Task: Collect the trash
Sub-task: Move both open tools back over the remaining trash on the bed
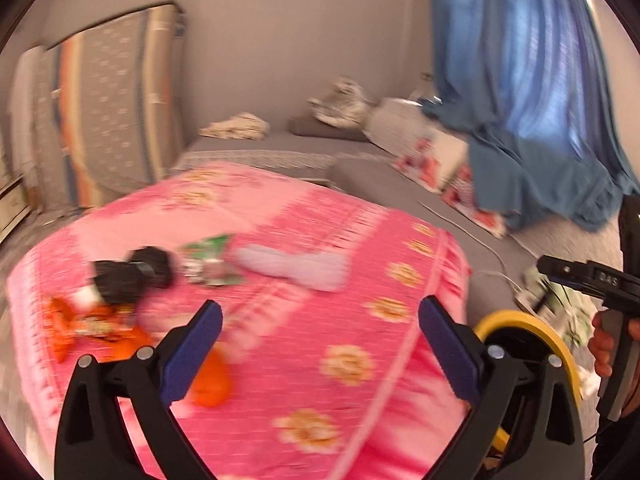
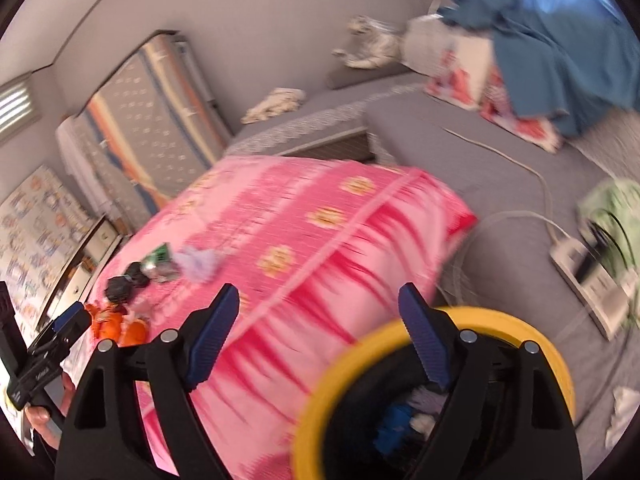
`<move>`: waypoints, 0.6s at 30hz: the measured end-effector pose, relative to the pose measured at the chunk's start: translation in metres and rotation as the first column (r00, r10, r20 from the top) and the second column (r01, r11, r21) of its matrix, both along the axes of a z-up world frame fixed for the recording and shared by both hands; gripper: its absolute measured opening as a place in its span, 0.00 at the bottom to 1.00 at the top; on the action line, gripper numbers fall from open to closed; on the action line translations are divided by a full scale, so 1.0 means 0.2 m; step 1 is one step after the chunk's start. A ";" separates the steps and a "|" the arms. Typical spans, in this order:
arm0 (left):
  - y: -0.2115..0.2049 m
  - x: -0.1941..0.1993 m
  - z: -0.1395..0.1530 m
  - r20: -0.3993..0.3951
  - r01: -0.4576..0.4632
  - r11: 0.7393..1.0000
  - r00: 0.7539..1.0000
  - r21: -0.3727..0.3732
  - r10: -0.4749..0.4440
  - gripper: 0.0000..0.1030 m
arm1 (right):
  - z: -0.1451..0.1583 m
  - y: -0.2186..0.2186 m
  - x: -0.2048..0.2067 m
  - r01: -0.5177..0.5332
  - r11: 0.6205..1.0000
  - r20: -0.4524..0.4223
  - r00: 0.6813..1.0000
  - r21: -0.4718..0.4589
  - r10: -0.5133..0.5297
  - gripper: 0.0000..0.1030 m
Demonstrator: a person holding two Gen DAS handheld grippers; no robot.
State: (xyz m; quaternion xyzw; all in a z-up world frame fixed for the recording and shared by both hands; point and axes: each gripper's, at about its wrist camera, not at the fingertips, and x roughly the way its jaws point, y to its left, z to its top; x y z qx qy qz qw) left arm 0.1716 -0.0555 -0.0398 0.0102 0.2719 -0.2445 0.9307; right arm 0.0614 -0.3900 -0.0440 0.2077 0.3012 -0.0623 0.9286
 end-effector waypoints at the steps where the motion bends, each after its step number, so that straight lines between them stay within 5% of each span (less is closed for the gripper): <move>1: 0.08 0.02 0.02 0.003 -0.035 0.999 0.999 -0.009 0.035 0.92 | 0.03 0.07 0.05 -0.028 0.999 0.010 1.000 -0.018 0.028 0.76; 11: 0.67 0.11 0.07 0.022 -0.282 0.958 0.959 -0.054 0.283 0.92 | 0.14 0.54 0.44 -0.228 0.966 0.025 0.972 -0.120 0.233 0.77; 18: 0.90 0.20 -0.01 -0.020 -0.375 0.925 0.927 -0.053 0.375 0.92 | 0.08 0.76 0.67 -0.309 0.925 -0.034 0.950 -0.222 0.310 0.77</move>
